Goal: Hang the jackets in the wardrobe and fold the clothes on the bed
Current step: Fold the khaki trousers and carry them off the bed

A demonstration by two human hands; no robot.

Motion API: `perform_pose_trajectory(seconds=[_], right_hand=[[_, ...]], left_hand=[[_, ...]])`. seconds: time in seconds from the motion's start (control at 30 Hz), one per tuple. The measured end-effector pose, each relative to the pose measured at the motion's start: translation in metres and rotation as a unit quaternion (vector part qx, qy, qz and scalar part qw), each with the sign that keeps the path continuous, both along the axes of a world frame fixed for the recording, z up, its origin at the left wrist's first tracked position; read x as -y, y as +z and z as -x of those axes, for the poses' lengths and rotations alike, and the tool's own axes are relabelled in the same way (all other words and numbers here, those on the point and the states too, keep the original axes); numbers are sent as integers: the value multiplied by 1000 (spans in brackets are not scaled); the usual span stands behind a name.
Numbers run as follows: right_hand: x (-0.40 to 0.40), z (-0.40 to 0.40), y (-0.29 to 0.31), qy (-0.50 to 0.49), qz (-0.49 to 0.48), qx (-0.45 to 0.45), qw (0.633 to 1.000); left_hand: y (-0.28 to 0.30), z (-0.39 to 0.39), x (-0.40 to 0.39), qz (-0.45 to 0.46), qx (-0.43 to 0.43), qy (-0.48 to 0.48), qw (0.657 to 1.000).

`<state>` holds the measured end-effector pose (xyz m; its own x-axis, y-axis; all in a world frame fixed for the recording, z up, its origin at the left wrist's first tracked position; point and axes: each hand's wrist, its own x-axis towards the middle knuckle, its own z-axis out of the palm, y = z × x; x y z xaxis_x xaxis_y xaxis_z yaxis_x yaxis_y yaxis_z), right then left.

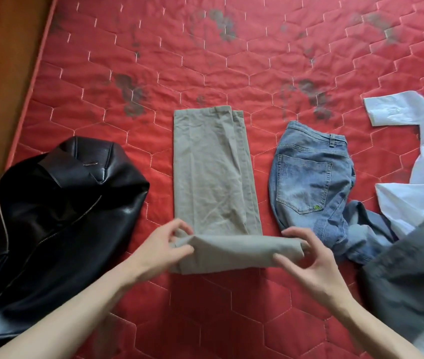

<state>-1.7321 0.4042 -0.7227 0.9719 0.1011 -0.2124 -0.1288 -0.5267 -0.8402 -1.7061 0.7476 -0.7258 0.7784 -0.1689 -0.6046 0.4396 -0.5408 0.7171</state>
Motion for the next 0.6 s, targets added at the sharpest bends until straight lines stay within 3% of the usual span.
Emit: perform_pose_trajectory(seconds=[0.1,0.2,0.33,0.6], right_hand=[[-18,-24,-1,-65,-79,-58,993],[-38,-48,-14,-102,-89,-87,987],[-55,-71,-48,-104,-21,-107,989],[-80,-97,-86,-152,75,-128,977]], left_hand=[[-13,-4,-4,68,-22,168,983],[-27,-10,3,119,-36,297,947],[-36,-12,13,96,-5,271,958],[-87,-8,10,-12,-40,222,974]])
